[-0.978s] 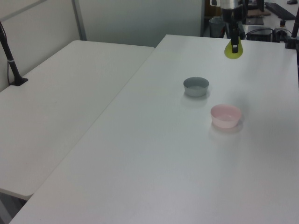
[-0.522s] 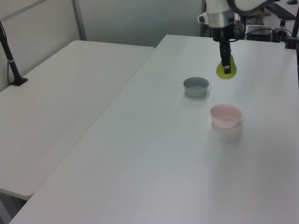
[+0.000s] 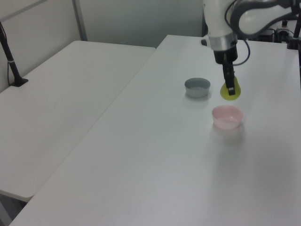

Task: Place the pear in the bowl
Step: 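Lift the pear and carry it over the pink bowl, then lower the pear into the pink bowl and open the gripper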

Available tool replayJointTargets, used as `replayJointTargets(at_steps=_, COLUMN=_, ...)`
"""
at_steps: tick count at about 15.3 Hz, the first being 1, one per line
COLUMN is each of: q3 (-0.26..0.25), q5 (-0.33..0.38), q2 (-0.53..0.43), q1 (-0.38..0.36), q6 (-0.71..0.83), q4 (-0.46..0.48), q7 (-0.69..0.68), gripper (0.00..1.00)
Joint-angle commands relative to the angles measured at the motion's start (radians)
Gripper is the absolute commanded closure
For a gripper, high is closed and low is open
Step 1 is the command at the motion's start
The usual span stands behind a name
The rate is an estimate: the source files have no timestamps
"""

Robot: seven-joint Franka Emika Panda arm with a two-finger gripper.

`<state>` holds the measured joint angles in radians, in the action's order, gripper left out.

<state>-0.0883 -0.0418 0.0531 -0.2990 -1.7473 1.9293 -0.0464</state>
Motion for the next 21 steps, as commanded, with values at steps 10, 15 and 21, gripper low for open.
replayJointTargets(at_steps=10, q3=-0.010, q5=0.016, q2=0.053, q1=-0.028, q6=-0.305, q4=0.171, q7=0.016, gripper=0.38)
replayJointTargets(at_steps=15, q3=-0.011, q5=0.016, q2=0.070, q1=-0.042, q6=-0.320, q4=0.169, q7=0.036, gripper=0.15)
replayJointTargets(at_steps=21, q3=-0.011, q5=0.016, q2=0.067, q1=-0.042, q6=-0.310, q4=0.165, q7=0.037, gripper=0.01)
